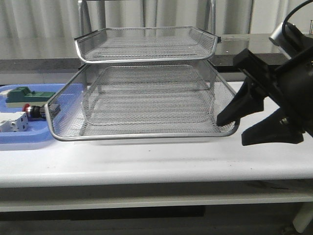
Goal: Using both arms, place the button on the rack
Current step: 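Pull the middle mesh tier out toward the robot with the right gripper, then release the tier and withdraw the right gripper upward, then lower the left gripper onto the red push button and grasp it, then lift the red push button and carry it over the pulled-out tier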
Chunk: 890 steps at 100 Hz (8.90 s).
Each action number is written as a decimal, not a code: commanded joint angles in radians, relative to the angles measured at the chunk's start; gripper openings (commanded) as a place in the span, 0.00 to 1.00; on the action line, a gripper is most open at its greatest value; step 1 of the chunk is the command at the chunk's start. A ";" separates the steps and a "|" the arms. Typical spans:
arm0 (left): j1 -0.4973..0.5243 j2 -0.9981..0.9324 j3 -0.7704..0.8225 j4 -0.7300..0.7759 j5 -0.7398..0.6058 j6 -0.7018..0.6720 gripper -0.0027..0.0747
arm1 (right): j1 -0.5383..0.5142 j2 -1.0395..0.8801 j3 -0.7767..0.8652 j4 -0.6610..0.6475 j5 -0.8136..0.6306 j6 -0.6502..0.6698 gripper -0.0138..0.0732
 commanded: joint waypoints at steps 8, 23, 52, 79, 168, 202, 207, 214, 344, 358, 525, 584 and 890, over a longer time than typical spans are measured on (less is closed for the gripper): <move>0.001 -0.032 0.033 -0.001 -0.072 -0.009 0.01 | -0.003 -0.072 -0.016 -0.012 0.036 -0.045 0.74; 0.001 -0.032 0.033 -0.001 -0.072 -0.009 0.01 | -0.003 -0.160 -0.016 -0.074 0.030 -0.044 0.74; 0.001 -0.032 0.033 -0.001 -0.072 -0.009 0.01 | -0.004 -0.359 -0.016 -0.380 0.022 0.139 0.74; 0.001 -0.032 0.033 -0.001 -0.072 -0.009 0.01 | -0.004 -0.525 -0.041 -0.972 0.074 0.623 0.74; 0.001 -0.032 0.033 -0.001 -0.072 -0.009 0.01 | -0.004 -0.957 -0.159 -1.550 0.502 1.045 0.61; 0.001 -0.032 0.033 -0.001 -0.072 -0.009 0.01 | -0.004 -0.957 -0.159 -1.550 0.503 1.045 0.07; 0.001 -0.032 0.033 -0.001 -0.072 -0.009 0.01 | -0.004 -0.957 -0.159 -1.550 0.503 1.045 0.09; 0.001 -0.032 0.033 -0.001 -0.072 -0.009 0.01 | -0.004 -0.957 -0.159 -1.550 0.504 1.045 0.08; 0.001 0.110 -0.203 -0.081 0.091 -0.009 0.01 | -0.004 -0.957 -0.159 -1.550 0.508 1.045 0.08; 0.001 0.299 -0.382 -0.085 0.215 -0.009 0.01 | -0.004 -0.957 -0.159 -1.550 0.508 1.045 0.08; 0.001 1.409 -1.346 -0.128 0.829 0.299 0.86 | -0.004 -0.957 -0.159 -1.550 0.510 1.045 0.08; -0.003 1.752 -1.635 -0.214 0.901 0.844 0.86 | -0.004 -0.957 -0.159 -1.550 0.511 1.045 0.08; -0.079 2.241 -2.111 -0.161 1.046 0.907 0.11 | -0.004 -0.957 -0.159 -1.550 0.515 1.045 0.08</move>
